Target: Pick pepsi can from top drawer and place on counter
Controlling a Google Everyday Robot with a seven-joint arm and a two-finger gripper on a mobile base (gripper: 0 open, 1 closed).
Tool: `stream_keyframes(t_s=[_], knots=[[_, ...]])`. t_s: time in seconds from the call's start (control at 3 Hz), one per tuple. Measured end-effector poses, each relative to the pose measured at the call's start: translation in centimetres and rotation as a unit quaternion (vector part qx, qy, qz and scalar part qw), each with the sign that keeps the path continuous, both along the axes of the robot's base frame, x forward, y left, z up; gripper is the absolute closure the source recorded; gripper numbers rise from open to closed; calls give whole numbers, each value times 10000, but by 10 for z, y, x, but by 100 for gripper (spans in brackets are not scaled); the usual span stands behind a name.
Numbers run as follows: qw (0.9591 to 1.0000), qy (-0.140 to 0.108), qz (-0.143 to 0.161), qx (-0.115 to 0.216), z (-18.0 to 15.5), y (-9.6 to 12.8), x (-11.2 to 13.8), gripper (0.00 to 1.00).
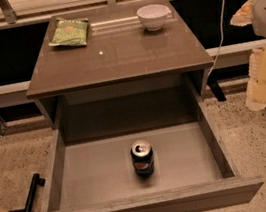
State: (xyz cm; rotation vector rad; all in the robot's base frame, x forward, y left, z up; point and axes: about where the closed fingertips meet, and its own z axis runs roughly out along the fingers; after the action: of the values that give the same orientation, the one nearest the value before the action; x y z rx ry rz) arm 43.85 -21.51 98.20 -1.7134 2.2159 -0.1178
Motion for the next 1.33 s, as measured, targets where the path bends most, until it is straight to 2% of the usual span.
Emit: stream_keyframes(t_s=[0.33, 0.67, 1.0, 1.33], knots=[[10000, 0, 0, 0, 0, 0, 0, 0], [9998, -134, -30, 150, -8, -1, 6, 0], [9976, -107, -117, 670, -36, -3, 20, 0], [9971, -112, -109, 740, -37, 0, 21, 0]])
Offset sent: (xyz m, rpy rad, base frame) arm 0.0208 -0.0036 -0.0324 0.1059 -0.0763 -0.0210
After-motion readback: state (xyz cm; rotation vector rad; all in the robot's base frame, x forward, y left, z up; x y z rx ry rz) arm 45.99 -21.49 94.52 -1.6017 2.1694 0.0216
